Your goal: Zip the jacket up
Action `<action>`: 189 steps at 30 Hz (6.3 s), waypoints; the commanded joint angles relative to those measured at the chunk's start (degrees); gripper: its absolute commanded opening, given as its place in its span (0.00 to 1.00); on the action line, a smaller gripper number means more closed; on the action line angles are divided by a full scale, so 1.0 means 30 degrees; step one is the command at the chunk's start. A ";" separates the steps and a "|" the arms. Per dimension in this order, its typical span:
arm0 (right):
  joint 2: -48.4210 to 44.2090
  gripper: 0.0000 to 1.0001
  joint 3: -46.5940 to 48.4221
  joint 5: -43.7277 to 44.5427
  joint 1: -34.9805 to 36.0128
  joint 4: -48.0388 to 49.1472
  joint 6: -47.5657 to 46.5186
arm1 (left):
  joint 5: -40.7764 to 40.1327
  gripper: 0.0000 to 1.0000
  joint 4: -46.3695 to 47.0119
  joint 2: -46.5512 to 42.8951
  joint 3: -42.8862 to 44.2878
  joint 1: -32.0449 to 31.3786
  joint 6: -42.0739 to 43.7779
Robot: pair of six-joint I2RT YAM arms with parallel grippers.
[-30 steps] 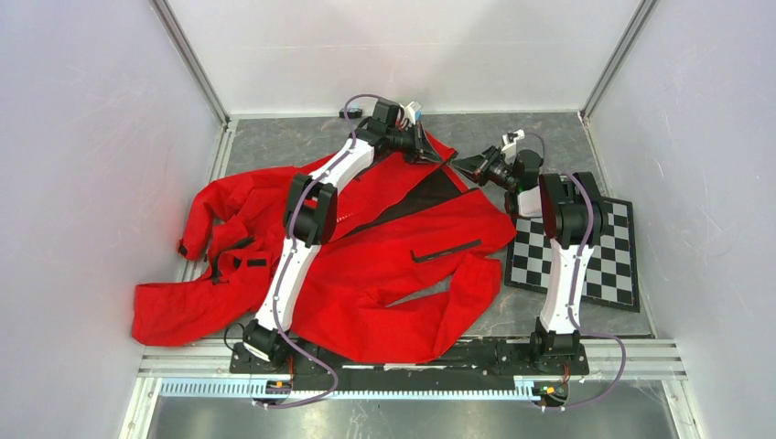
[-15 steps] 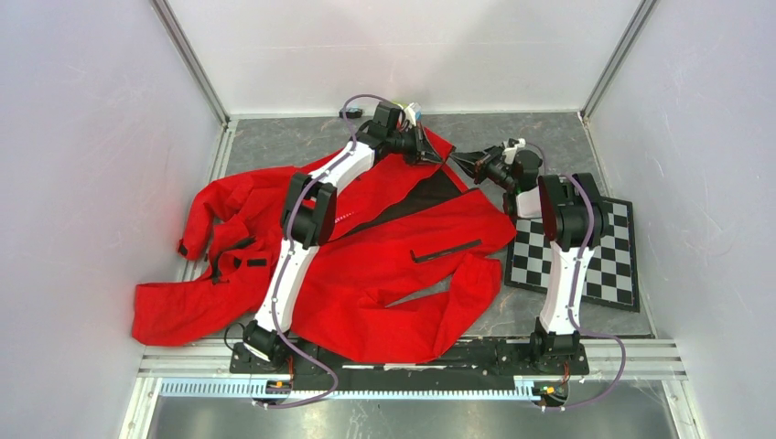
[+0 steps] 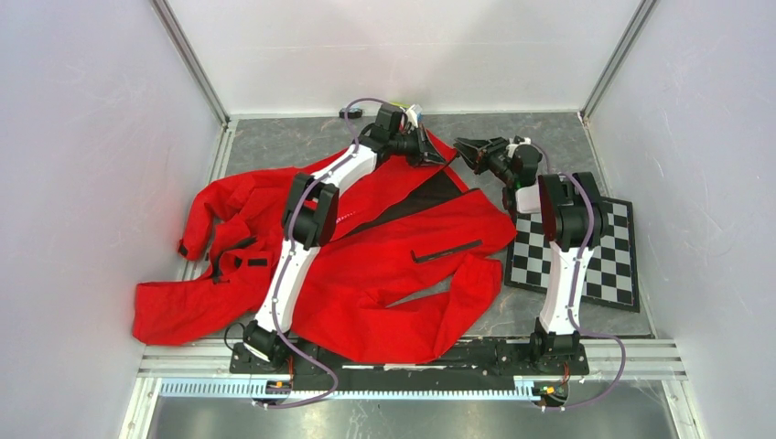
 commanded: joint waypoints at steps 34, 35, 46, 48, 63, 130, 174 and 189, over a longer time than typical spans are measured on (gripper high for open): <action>-0.2097 0.64 0.1294 -0.2961 -0.1749 -0.7389 -1.6679 | 0.2450 0.02 0.0671 -0.0940 0.0388 -0.0313 -0.1274; -0.1895 0.60 0.1399 -0.2943 -0.1713 -0.7324 -1.6570 | 0.2463 0.02 0.0587 -0.0947 0.0460 -0.0309 -0.1179; -0.0360 0.39 0.2512 -0.3474 -0.1303 -0.5423 -1.4828 | 0.2434 0.02 -0.0533 -0.0537 0.1160 -0.0310 -0.0157; -0.0305 0.38 0.2559 -0.3390 -0.1214 -0.5296 -1.4788 | 0.2479 0.02 -0.0606 -0.0530 0.1177 -0.0313 -0.0033; -0.0246 0.43 0.1388 -0.3717 -0.1188 -0.2053 -1.2980 | 0.2449 0.02 -0.0725 -0.0610 0.1177 -0.0017 -0.0010; -0.1436 0.00 0.1221 -0.5167 -0.0657 -0.0258 -1.0588 | -0.3877 0.70 -0.0049 -0.4234 -0.3024 -0.1041 0.8874; -0.1491 0.00 0.1444 -0.5614 -0.0629 0.0624 -0.9860 | -0.0466 0.39 -0.1007 -0.1233 0.1080 -0.0660 0.6760; -0.1676 0.00 0.1540 -0.5676 -0.0701 0.0122 -1.0408 | -0.0610 0.16 -0.2242 -0.1782 0.0919 -0.0244 0.7682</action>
